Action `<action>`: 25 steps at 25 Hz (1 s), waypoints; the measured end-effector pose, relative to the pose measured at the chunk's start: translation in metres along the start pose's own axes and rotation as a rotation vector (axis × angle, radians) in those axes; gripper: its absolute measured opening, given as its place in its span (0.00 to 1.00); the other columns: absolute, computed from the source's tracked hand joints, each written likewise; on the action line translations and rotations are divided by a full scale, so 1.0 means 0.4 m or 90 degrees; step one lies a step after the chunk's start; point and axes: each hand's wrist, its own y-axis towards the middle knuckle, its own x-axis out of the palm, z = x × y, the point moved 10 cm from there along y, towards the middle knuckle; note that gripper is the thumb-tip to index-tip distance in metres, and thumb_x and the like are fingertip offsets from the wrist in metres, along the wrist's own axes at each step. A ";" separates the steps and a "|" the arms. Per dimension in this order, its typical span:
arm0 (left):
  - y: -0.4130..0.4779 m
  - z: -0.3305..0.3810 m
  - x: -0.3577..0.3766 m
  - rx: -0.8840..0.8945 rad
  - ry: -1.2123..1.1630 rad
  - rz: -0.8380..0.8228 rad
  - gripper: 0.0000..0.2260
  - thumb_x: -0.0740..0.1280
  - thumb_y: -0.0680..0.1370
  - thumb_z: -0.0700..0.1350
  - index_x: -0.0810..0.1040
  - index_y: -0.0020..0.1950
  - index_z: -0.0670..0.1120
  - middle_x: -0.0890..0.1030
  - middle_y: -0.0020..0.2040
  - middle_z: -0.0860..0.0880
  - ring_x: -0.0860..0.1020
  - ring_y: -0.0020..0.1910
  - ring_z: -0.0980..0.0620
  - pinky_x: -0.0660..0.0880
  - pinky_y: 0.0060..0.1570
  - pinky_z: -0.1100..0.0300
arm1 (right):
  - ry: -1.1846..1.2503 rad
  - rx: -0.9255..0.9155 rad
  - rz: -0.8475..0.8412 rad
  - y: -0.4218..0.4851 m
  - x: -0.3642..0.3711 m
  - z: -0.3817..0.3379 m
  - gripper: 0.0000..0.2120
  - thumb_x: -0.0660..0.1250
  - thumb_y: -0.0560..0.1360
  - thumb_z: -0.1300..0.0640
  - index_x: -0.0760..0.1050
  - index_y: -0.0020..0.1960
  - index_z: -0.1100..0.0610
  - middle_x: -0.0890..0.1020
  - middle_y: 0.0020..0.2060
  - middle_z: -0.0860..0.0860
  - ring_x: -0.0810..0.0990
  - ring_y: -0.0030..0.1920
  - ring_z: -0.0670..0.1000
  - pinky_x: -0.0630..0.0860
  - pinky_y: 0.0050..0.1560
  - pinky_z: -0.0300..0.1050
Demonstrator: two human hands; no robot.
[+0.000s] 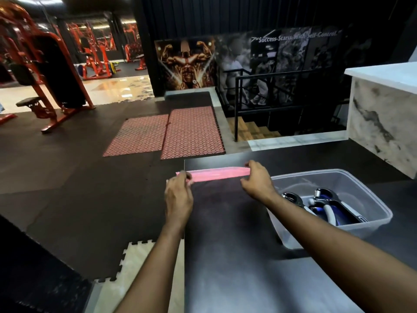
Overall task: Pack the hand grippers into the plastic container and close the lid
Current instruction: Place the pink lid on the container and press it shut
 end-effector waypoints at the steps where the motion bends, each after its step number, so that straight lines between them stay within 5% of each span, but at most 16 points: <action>1: 0.029 0.026 -0.030 0.013 -0.009 0.036 0.05 0.62 0.79 0.39 0.77 0.52 0.43 0.82 0.45 0.42 0.77 0.46 0.40 0.72 0.45 0.50 | -0.008 0.003 0.015 0.009 -0.016 -0.004 0.25 0.68 0.70 0.61 0.72 0.67 0.61 0.77 0.63 0.58 0.75 0.64 0.60 0.71 0.65 0.52; 6: 0.122 0.111 -0.166 0.009 -0.037 0.187 0.08 0.60 0.81 0.46 0.74 0.55 0.43 0.79 0.45 0.41 0.76 0.43 0.41 0.67 0.38 0.53 | 0.090 0.039 0.109 0.054 -0.151 0.002 0.24 0.72 0.71 0.50 0.69 0.64 0.55 0.82 0.55 0.53 0.78 0.58 0.58 0.67 0.58 0.54; 12: 0.171 0.262 -0.189 0.015 -0.123 0.267 0.06 0.58 0.82 0.42 0.71 0.54 0.41 0.75 0.40 0.47 0.73 0.36 0.48 0.63 0.31 0.56 | 0.280 -0.032 0.177 0.102 -0.344 0.045 0.12 0.68 0.77 0.51 0.74 0.58 0.55 0.81 0.41 0.45 0.79 0.41 0.46 0.78 0.52 0.53; 19: 0.148 0.383 0.088 -0.024 -0.117 0.062 0.10 0.59 0.81 0.43 0.78 0.49 0.38 0.82 0.44 0.36 0.75 0.38 0.42 0.66 0.39 0.54 | 0.130 0.109 0.202 0.079 -0.475 0.329 0.14 0.63 0.75 0.44 0.74 0.40 0.55 0.82 0.39 0.54 0.80 0.44 0.59 0.76 0.45 0.53; 25: 0.043 0.451 0.331 -0.043 0.009 -0.139 0.12 0.60 0.79 0.45 0.80 0.52 0.40 0.82 0.51 0.33 0.80 0.51 0.32 0.75 0.49 0.47 | 0.005 0.232 0.145 -0.011 -0.491 0.561 0.14 0.64 0.74 0.44 0.78 0.42 0.54 0.82 0.40 0.54 0.77 0.40 0.57 0.70 0.39 0.45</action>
